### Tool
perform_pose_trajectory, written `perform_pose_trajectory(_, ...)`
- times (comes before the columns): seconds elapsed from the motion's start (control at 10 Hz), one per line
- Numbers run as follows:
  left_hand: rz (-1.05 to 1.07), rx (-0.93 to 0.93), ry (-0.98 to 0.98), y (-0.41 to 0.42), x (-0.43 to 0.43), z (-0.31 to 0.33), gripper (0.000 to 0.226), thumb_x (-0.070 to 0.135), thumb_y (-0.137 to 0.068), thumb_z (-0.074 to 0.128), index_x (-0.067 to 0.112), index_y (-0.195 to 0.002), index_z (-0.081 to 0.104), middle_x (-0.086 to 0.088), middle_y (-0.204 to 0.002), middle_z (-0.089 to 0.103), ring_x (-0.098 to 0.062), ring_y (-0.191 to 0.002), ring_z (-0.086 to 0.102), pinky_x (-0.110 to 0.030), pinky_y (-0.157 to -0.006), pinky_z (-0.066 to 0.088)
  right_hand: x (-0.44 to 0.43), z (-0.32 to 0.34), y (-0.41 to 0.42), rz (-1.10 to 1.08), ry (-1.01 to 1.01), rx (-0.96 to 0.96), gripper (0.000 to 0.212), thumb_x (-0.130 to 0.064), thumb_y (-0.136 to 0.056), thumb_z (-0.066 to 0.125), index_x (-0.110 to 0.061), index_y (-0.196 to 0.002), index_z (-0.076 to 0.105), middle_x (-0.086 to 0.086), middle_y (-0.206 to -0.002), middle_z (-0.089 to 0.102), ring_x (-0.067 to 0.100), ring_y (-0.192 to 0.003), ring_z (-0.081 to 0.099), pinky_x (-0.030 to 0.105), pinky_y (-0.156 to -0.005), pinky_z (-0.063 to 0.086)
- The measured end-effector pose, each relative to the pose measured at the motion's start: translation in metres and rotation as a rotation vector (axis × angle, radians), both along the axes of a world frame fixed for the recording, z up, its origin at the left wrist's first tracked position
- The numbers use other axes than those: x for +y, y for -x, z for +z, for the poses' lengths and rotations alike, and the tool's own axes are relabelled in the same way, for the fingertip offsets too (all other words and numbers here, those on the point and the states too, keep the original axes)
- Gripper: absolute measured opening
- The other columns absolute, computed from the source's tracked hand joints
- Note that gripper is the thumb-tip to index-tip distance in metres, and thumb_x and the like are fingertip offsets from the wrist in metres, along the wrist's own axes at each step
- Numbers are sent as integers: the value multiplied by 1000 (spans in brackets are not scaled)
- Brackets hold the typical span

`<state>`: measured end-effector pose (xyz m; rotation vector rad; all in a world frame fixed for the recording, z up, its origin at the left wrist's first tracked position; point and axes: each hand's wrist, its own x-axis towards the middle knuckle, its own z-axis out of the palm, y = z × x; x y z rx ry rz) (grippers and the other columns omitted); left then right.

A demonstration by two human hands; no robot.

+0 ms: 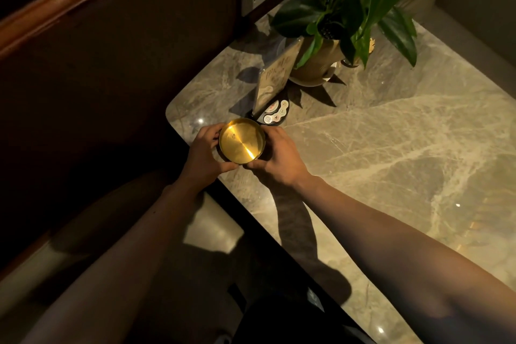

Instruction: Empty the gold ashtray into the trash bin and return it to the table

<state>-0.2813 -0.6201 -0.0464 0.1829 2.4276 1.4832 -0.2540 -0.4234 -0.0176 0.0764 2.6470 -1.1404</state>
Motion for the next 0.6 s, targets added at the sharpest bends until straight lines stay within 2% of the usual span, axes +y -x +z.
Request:
perform_pose_trajectory(0.1,7,-6,-1,-1,2,-3,97,-3,-48,92,8,-135,50,0,-125,44,-17,-115,54,-1,-88,42,0,-2,1,11,-11,-6,92,-30,-59,90,-8,-137,47,13,-134,52,25,-125,48,21,-101,32)
perform_pose_trajectory(0.2,10,-5,0,-3,2,-6,99,-2,-49,93,7,-137,48,-4,-127,45,-17,-116,53,-1,-89,42,-2,-3,0,11,-22,-14,92,-30,-61,89,-10,-139,45,12,-134,51,24,-125,48,23,-102,33)
perform_pose_trajectory(0.3,7,18,27,-6,4,-4,100,1,-51,93,6,-139,45,-6,-129,46,-19,-119,52,-13,-96,44,-2,-1,-1,0,-14,-33,93,-30,-61,89,-10,-141,43,11,-136,50,24,-127,46,27,-106,35)
perform_pose_trajectory(0.4,9,28,42,-14,3,-1,101,4,-55,92,6,-142,42,-9,-135,46,-26,-126,51,-32,-104,44,-1,4,-1,22,-19,-61,97,-32,-64,87,-8,-144,38,12,-139,47,25,-129,44,29,-108,33)
perform_pose_trajectory(0.5,48,55,53,-25,3,4,97,6,-57,91,5,-141,42,-14,-137,48,-26,-126,51,-36,-107,44,5,8,-4,24,-15,-48,92,-31,-69,84,-7,-145,37,13,-140,47,26,-129,44,29,-107,33)
perform_pose_trajectory(0.6,146,131,86,-46,11,16,77,7,-67,85,4,-135,49,-16,-131,52,-23,-119,54,-34,-103,47,17,17,-17,16,-48,-24,78,-32,-81,73,-4,-145,37,15,-140,47,28,-129,46,33,-109,34)
